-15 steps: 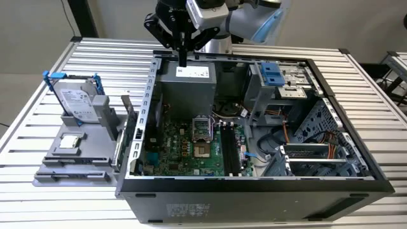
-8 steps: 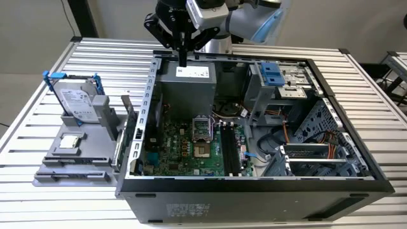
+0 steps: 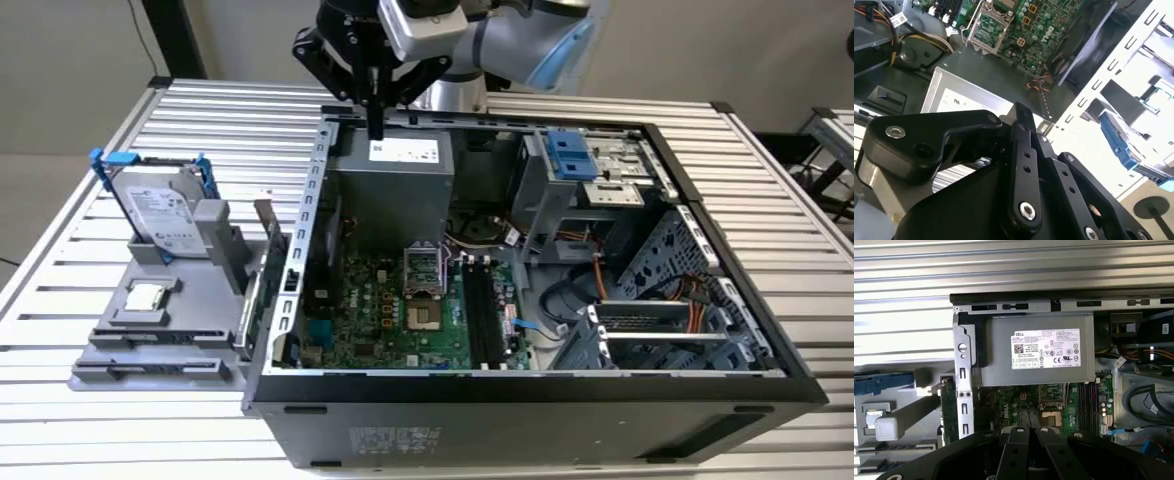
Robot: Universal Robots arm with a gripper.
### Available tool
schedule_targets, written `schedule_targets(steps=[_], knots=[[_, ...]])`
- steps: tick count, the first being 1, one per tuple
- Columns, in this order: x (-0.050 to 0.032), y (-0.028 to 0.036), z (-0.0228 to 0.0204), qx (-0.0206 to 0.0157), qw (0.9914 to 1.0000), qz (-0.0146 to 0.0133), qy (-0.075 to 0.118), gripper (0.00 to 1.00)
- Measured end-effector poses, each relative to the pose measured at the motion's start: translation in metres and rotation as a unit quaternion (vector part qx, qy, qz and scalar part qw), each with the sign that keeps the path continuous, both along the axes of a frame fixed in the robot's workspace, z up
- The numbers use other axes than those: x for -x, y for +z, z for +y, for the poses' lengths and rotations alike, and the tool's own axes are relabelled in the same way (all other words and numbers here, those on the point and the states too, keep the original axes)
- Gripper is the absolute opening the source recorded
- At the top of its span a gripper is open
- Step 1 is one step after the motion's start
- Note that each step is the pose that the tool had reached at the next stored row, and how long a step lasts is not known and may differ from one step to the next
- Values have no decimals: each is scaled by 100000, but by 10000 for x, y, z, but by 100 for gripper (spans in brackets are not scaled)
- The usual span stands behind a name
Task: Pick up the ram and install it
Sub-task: 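Reach for the ram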
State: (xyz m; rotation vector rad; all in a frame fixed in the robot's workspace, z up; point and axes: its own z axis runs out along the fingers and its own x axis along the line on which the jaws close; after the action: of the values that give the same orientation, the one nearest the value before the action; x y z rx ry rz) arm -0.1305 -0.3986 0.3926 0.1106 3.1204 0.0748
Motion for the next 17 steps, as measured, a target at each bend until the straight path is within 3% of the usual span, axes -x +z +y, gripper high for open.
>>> schedule_targets(steps=[17], knots=[[362, 0, 1, -2, 100000, -2, -2, 0]])
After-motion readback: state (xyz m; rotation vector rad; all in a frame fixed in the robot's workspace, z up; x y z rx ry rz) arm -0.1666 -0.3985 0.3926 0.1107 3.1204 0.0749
